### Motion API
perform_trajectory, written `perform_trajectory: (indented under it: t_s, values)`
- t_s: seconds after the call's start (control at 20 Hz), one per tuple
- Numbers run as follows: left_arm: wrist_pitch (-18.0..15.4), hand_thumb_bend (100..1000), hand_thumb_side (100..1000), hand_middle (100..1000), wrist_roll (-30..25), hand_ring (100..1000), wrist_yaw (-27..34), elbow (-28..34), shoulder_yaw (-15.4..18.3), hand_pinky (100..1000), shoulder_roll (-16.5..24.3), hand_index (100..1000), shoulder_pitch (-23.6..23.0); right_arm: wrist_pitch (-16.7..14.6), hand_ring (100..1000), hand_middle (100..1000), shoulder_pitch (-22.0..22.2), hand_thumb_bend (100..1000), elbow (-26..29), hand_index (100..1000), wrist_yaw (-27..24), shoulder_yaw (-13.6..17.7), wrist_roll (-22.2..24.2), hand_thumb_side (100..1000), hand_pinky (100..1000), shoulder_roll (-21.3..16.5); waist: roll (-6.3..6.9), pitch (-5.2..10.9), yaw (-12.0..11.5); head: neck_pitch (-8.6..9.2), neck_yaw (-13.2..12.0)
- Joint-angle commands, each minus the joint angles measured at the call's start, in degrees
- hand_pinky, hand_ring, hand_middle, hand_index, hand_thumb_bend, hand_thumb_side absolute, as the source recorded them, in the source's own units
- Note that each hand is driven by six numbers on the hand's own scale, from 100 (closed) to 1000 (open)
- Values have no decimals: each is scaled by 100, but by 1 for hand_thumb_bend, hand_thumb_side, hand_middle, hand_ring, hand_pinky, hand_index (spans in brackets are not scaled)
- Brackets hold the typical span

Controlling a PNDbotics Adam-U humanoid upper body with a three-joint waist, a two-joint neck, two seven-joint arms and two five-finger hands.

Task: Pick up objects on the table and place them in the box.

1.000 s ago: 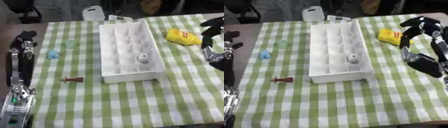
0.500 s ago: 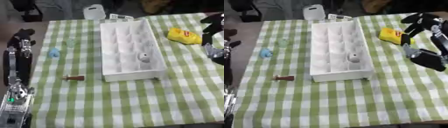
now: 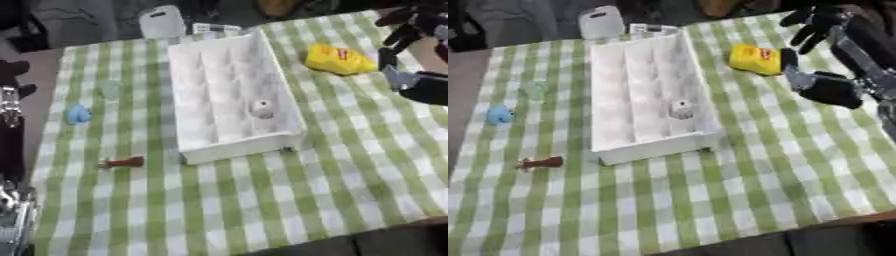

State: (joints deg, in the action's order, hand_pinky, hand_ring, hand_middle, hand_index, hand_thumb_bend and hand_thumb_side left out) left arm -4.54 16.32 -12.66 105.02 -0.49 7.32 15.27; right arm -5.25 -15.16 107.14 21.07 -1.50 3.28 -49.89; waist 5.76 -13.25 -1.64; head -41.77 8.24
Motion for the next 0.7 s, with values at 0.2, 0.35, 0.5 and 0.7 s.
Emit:
perform_trajectory:
  t_s: [0.2,0.35,0.5,0.7]
  values:
    - [-122,100,849,720,-29,1000,133,166,-24,785,200,758,74,-75,681,780,-283,100,-379,876,255,55,90,216,619,-409,112,-156,-32,-7,157]
    - [-205,100,842,710,-48,1000,192,207,-39,784,226,758,78,-125,682,780,-406,100,-534,872,356,31,157,224,621,-458,142,-239,-72,-11,155]
    - [-287,100,840,709,-60,1000,251,234,-45,783,243,758,78,-171,684,782,-484,100,-643,875,436,22,195,212,624,-498,154,-291,-103,-14,154]
    - [-352,100,831,703,-45,1000,319,262,-44,781,270,758,80,-194,687,785,-537,100,-752,878,565,41,194,209,627,-550,143,-352,-171,-9,144]
